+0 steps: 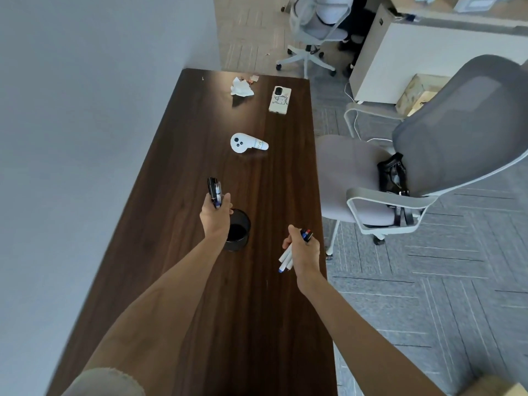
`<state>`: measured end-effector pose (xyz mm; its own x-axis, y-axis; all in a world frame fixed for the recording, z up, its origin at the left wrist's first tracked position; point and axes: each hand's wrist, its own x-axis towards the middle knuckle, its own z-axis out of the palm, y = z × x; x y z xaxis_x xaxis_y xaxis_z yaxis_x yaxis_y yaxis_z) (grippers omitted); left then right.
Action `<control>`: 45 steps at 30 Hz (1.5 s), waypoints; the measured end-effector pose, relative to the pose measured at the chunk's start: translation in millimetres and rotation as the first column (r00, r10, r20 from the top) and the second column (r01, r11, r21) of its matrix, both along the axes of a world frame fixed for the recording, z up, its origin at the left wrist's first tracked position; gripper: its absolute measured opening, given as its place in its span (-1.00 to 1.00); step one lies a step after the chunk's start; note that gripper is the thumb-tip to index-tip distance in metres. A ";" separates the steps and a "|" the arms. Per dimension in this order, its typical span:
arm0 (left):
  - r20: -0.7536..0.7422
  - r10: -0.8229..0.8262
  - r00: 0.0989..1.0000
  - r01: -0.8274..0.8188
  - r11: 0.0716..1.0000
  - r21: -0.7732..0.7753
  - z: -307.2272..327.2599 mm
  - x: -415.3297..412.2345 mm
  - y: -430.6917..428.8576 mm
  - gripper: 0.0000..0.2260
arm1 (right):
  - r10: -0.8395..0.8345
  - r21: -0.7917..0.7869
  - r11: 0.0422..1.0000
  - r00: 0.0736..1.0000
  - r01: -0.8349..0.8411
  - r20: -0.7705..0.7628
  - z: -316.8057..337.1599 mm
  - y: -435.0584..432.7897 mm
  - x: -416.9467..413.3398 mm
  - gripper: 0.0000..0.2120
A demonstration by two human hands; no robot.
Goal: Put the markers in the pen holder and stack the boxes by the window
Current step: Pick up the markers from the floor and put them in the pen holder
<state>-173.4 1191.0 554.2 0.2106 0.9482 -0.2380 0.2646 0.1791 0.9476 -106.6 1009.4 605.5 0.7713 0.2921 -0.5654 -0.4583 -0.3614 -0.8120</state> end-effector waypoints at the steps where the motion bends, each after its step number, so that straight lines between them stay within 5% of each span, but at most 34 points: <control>1: -0.001 0.001 1.000 -0.001 1.000 -0.004 0.3 -0.8 -0.3 -0.93 | 0.007 -0.002 1.000 1.000 -0.007 0.001 0.4 3.3 -0.2 -0.64; 16: 0.000 -0.049 0.999 0.049 0.997 -0.067 12.6 -25.0 9.4 -0.95 | 0.128 0.011 0.992 0.992 -0.128 -0.002 -7.7 41.9 -12.8 -0.70; 29: -0.020 0.067 0.998 -0.069 0.993 -0.100 14.4 -77.1 12.5 -0.82 | 0.097 0.022 0.995 0.991 -0.100 0.097 1.1 82.9 -17.2 -0.82; 39: -0.122 0.021 0.992 -0.040 0.987 -0.153 8.1 -117.7 -4.9 -0.83 | 0.378 -0.228 0.923 0.844 -0.311 0.380 -14.5 117.7 -8.7 -0.57; 45: -0.123 -0.048 0.991 0.015 0.967 -0.255 9.1 -120.0 -9.4 -0.82 | 0.447 -0.340 0.885 0.783 -0.318 0.432 -27.1 118.1 -7.4 -0.60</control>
